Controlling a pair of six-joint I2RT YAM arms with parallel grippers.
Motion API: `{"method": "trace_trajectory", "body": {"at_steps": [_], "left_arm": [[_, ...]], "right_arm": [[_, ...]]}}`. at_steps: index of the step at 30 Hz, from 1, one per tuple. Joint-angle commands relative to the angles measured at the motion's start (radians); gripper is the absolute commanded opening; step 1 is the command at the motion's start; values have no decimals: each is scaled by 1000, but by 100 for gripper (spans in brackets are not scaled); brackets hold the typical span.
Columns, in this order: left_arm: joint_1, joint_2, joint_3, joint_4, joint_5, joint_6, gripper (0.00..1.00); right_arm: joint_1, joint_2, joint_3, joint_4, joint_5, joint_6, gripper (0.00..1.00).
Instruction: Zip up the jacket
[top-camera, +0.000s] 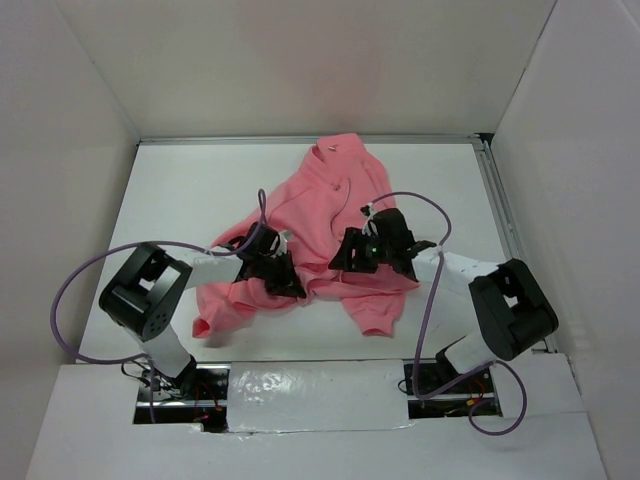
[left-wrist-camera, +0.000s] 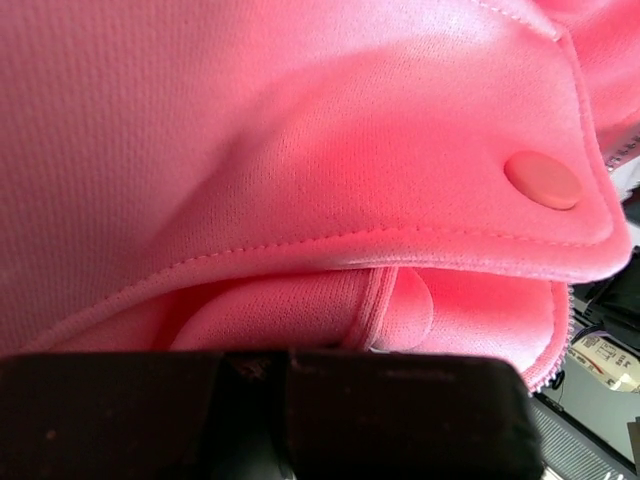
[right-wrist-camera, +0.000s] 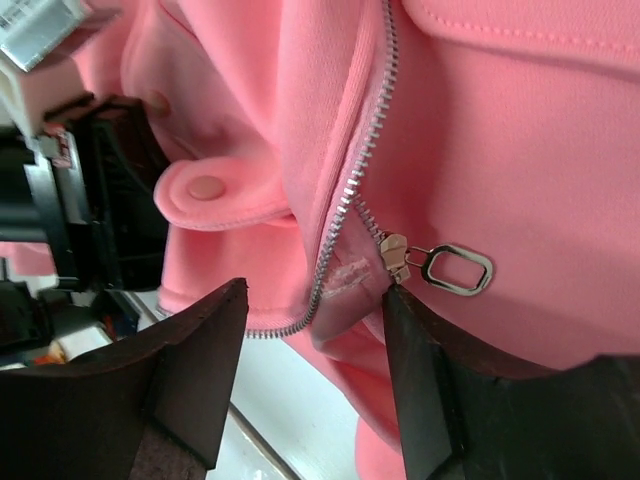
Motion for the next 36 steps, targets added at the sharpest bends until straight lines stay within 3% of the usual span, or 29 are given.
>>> {"method": "trace_trajectory", "body": {"at_steps": [1,2,5,10,12,15,17,20,23,29,33,36], "left_arm": [[14,-5,-36,18,-72,0,0],[14,-7,-38,12,-78,-4,0],[19,-22,-54,10,-77,-18,0],[19,-71,-90,7,-108,-40,0],[15,-88,-93,-2,-114,-40,0],[3,-102,-93,0,-125,-41,0],[-7,-107,-90,-2,-132,-47,0],[-9,-91,-74,7,-137,-58,0],[0,-16,2,13,-144,-57,0],[19,217,293,-9,-151,-37,0],[25,365,574,-106,-184,-21,0],[29,342,616,-169,-163,-20,0]], "right_arm": [[-16,-56,-30,136,-19,57,63],[-23,-59,-37,146,-7,81,63],[-59,-76,-75,192,35,170,46],[-91,-102,-129,294,7,233,36],[-83,-97,-127,312,-4,236,22],[-72,-74,-98,312,-24,232,18],[-63,-54,-83,305,-8,229,0],[-53,-39,-37,268,88,203,0],[-69,-5,72,61,268,174,0],[-244,137,317,-76,365,77,0],[-332,234,552,-203,469,-44,0],[-361,207,647,-243,469,-131,0]]}}
